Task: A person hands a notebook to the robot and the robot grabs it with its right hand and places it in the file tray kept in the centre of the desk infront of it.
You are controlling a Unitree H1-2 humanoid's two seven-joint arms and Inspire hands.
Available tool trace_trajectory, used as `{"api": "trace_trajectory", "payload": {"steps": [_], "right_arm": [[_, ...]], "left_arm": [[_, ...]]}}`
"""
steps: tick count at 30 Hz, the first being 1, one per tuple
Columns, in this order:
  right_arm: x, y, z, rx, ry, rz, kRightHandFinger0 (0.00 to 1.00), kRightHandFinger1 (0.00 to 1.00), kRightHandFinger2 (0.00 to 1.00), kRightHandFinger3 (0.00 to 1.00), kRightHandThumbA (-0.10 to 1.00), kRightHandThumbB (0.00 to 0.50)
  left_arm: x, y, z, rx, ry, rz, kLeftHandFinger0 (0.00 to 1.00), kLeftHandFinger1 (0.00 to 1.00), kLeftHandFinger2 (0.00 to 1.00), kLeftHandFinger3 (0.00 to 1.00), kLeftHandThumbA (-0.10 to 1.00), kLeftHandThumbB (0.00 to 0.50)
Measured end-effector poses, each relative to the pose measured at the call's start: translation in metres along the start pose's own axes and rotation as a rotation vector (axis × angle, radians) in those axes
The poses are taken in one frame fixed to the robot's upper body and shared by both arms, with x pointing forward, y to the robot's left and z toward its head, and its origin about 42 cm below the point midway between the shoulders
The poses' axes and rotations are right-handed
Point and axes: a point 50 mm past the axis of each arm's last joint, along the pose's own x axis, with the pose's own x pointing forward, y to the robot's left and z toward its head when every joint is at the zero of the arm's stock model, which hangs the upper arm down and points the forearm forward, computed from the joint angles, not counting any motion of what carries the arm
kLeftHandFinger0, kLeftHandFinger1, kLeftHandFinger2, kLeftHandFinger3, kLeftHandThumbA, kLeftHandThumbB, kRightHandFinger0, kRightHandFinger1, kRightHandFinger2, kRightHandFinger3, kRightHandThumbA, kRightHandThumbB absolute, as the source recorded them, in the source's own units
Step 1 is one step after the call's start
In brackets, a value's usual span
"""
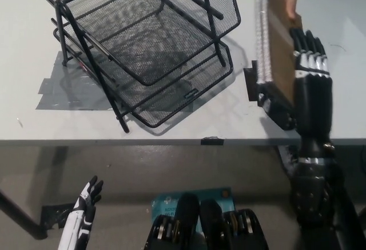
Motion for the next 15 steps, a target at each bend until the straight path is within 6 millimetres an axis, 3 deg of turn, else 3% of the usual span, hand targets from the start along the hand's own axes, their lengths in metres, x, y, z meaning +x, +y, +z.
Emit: {"api": "trace_trajectory", "payload": {"steps": [3, 11, 12, 13, 14, 15], "right_arm": [[0.008, 0.007, 0.0, -0.026, -0.018, -0.005, 1.0, 1.0, 1.0, 1.0, 0.78, 0.287], [0.022, 0.013, -0.017, -0.077, -0.005, -0.039, 1.0, 1.0, 1.0, 1.0, 0.72, 0.28], [0.023, 0.012, -0.018, -0.08, -0.003, -0.046, 1.0, 1.0, 1.0, 1.0, 0.67, 0.266], [0.024, 0.011, -0.019, -0.082, -0.001, -0.053, 1.0, 1.0, 1.0, 1.0, 0.67, 0.208], [0.027, 0.01, -0.019, -0.084, 0.001, -0.073, 0.74, 0.68, 0.76, 0.96, 0.66, 0.158], [0.028, 0.009, -0.02, -0.084, 0.003, -0.086, 0.12, 0.17, 0.29, 0.54, 0.64, 0.019]], "left_arm": [[0.001, 0.0, 0.001, 0.0, -0.004, 0.001, 1.0, 1.0, 1.0, 1.0, 1.0, 0.383], [0.004, 0.002, 0.002, 0.002, -0.009, 0.005, 1.0, 1.0, 1.0, 1.0, 1.0, 0.369], [0.005, 0.002, 0.002, 0.002, -0.012, 0.005, 1.0, 1.0, 1.0, 1.0, 1.0, 0.367], [0.005, 0.002, 0.002, 0.002, -0.013, 0.005, 1.0, 1.0, 1.0, 1.0, 1.0, 0.369], [0.007, 0.002, 0.003, 0.002, -0.017, 0.005, 1.0, 1.0, 1.0, 1.0, 1.0, 0.369], [0.007, 0.002, 0.003, 0.002, -0.019, 0.005, 1.0, 1.0, 1.0, 1.0, 1.0, 0.37]]}}
